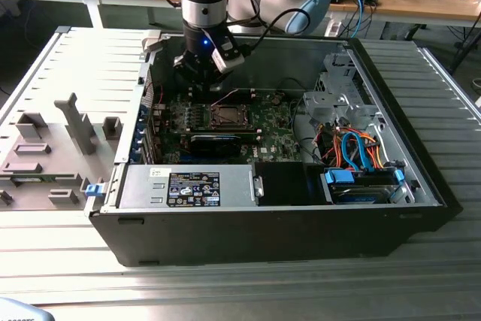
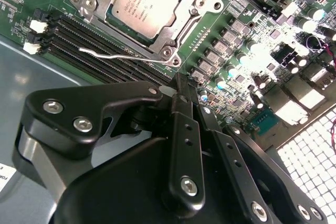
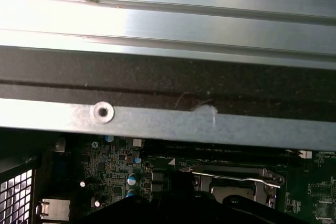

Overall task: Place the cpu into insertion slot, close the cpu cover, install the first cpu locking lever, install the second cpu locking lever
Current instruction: 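Install the first cpu locking lever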

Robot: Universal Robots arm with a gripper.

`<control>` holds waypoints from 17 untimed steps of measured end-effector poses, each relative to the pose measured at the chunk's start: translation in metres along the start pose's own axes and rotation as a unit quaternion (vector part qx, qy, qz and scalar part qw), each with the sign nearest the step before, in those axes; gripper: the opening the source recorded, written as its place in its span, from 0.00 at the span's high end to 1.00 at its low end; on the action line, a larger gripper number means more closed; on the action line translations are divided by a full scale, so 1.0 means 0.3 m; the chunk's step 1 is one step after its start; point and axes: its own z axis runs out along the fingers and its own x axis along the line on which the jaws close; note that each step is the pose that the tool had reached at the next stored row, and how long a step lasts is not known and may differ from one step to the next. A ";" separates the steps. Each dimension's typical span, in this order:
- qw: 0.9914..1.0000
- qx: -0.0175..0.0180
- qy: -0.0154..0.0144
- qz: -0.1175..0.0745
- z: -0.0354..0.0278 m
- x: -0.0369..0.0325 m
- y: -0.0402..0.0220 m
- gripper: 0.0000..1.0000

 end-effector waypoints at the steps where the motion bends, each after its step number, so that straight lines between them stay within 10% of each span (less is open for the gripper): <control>1: 1.000 0.000 0.000 0.000 0.000 0.000 0.000 0.89; 17: 1.000 0.000 0.000 0.000 0.011 0.000 0.001 0.89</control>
